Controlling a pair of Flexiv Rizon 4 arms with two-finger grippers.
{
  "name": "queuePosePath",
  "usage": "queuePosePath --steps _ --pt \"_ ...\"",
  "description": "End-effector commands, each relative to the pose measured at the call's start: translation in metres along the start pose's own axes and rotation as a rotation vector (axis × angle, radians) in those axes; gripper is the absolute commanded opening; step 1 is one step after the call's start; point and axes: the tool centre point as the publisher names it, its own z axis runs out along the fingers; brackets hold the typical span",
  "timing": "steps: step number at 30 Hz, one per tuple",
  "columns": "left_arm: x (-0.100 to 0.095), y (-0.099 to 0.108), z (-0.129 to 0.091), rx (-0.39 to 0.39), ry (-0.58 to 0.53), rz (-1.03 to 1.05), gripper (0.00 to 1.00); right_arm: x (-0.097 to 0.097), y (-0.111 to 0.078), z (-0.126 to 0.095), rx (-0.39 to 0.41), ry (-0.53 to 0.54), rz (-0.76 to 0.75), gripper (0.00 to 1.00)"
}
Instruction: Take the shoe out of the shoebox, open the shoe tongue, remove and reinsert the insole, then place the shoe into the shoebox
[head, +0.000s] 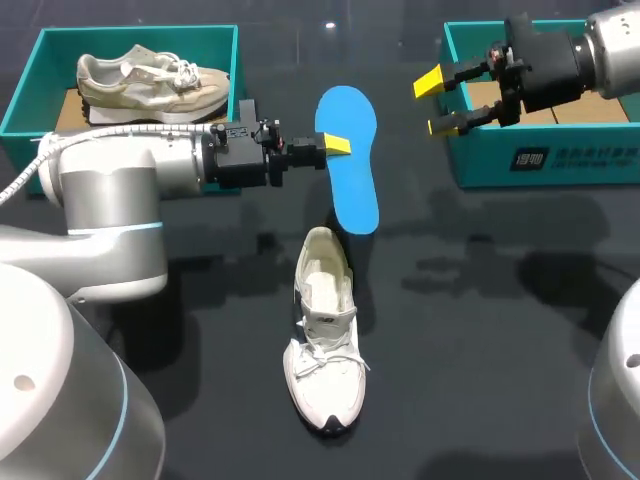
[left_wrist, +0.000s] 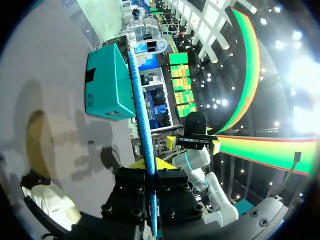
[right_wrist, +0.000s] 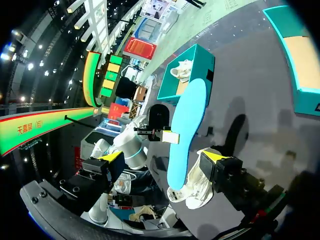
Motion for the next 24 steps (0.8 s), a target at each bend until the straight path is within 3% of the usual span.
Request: queuePosePath --steps 1,14,24 --pt "-0.006 -0.004 0.007 -0.002 -0.002 -0.015 0.0 0.016 0.001 -0.001 0.012 -0.234 0.015 1.0" --pt "-0.006 -0.004 0.007 -0.002 -0.002 -0.015 0.0 0.065 0.008 0.016 0.059 -0.65 0.052 1.0" --pt "-0.006 -0.004 0.007 -0.002 -0.002 -0.015 0.0 0.084 0.004 0.034 0.06 -0.911 0.074 1.0"
